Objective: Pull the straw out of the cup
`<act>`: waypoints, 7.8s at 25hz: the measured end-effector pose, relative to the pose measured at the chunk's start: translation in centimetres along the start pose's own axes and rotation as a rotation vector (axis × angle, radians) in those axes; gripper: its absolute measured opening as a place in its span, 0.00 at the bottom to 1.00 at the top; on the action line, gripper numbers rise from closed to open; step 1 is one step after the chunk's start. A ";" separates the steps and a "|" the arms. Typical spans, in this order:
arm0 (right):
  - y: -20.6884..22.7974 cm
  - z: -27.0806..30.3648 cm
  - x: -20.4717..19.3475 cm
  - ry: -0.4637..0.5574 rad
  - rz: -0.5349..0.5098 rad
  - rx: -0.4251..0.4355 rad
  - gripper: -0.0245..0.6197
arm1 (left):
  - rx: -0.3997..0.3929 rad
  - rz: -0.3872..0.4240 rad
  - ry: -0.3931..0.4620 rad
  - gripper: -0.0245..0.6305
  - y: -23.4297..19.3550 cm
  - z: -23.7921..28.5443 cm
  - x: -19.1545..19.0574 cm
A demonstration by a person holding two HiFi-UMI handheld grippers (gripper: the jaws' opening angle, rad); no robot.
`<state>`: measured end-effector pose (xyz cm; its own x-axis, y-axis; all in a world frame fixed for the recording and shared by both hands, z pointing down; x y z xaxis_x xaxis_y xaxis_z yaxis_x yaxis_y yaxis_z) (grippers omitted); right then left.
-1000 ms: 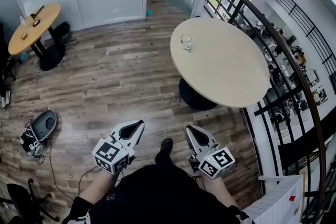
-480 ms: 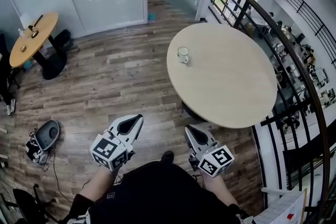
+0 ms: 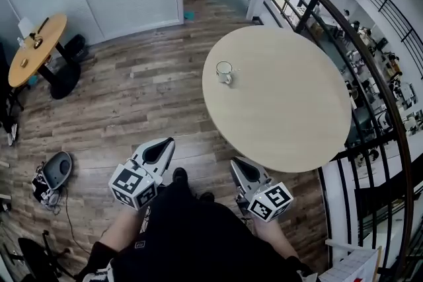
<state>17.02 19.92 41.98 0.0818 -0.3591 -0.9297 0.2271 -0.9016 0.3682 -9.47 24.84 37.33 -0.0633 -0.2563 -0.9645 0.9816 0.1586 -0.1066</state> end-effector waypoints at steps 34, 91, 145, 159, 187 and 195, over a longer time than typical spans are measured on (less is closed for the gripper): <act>20.5 22.9 7.8 -0.019 0.089 -0.169 0.08 | -0.289 -0.020 -0.035 0.05 -19.1 28.6 7.1; 40.7 19.6 -2.6 -0.019 0.228 -0.359 0.35 | -0.430 0.063 -0.333 0.05 -13.3 49.1 -5.4; 41.3 21.7 -2.9 -0.072 0.091 -0.421 0.12 | -0.367 0.080 -0.364 0.05 -15.2 44.0 -4.7; 38.8 20.3 1.2 -0.092 0.055 -0.473 0.10 | -0.375 0.061 -0.305 0.05 -15.3 42.2 -1.6; 27.0 17.5 11.8 -0.013 -0.097 -0.359 0.10 | -0.460 0.114 -0.131 0.05 -11.2 37.8 4.2; 25.0 10.1 16.5 0.045 -0.187 -0.313 0.10 | -0.480 0.140 -0.042 0.05 -4.2 38.4 8.1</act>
<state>14.20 -10.99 35.92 0.0523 -0.1779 -0.9827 0.5279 -0.8303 0.1784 -7.17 -14.48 39.19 0.0802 -0.2375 -0.9681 0.7861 0.6122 -0.0851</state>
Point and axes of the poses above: the fingertips, and each gripper's own axes: z forward along the fingers, y to its right, x out of its top, the point moved 8 cm from there along -z, backward along the fingers, and after that the axes turned 13 degrees about x, right-handed, at the moved point
